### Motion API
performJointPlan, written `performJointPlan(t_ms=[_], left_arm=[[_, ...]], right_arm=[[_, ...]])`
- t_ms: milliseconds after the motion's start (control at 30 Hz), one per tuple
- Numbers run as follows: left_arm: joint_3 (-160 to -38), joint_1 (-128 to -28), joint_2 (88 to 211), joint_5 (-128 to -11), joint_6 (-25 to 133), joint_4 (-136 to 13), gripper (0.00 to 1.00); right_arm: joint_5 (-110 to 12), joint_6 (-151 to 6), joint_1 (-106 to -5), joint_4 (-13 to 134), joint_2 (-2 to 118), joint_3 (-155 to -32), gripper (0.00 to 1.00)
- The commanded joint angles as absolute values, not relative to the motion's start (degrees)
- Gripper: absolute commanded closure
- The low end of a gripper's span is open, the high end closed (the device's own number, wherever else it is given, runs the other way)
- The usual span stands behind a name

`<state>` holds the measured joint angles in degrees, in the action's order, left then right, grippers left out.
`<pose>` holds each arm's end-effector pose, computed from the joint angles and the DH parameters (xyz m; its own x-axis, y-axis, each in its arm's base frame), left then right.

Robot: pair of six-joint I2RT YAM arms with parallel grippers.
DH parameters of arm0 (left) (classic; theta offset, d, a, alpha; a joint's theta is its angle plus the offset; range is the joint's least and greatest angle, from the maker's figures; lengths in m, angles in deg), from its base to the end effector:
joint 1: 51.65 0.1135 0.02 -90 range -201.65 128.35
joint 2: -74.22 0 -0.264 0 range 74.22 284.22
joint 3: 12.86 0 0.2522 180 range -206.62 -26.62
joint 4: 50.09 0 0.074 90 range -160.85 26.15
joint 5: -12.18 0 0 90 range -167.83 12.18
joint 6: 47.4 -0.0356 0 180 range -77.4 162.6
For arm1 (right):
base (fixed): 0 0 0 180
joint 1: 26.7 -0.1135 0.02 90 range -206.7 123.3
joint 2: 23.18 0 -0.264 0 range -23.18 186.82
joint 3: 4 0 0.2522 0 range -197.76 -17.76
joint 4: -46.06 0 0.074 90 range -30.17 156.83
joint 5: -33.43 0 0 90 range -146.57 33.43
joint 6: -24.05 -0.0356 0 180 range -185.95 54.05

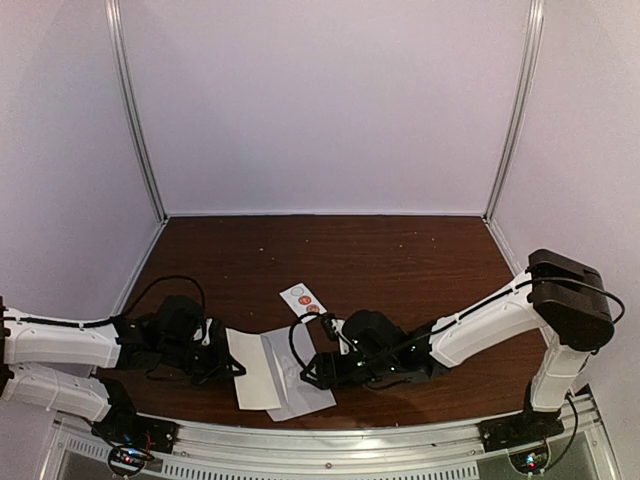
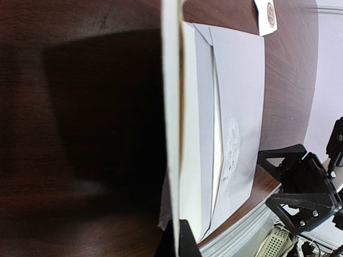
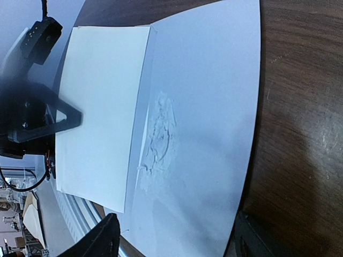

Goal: Place the letter into the envelope and seal it

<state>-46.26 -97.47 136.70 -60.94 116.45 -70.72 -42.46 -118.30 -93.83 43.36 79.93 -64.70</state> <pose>0.1238 -0.1422 0.1426 -0.9327 -0.3591 0.0329 -0.2833 0.6735 -0.6827 0.1279 0.3255 0.1312 -0.9169 -0.1980 -0.3466 -0.3938 0.5908 0.7042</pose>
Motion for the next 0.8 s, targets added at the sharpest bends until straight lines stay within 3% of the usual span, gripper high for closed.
performJointPlan(t_ms=[0, 767], left_arm=[[-45.3, -97.7, 136.9, -60.8, 116.2, -67.8, 1.0], [-43.4, -97.7, 139.7, -59.0, 116.9, -61.5, 1.0]], right_arm=[[-42.5, -118.9, -94.6, 43.9, 81.0, -65.7, 0.27], [-42.8, -119.0, -95.3, 44.7, 81.0, -66.4, 0.28]])
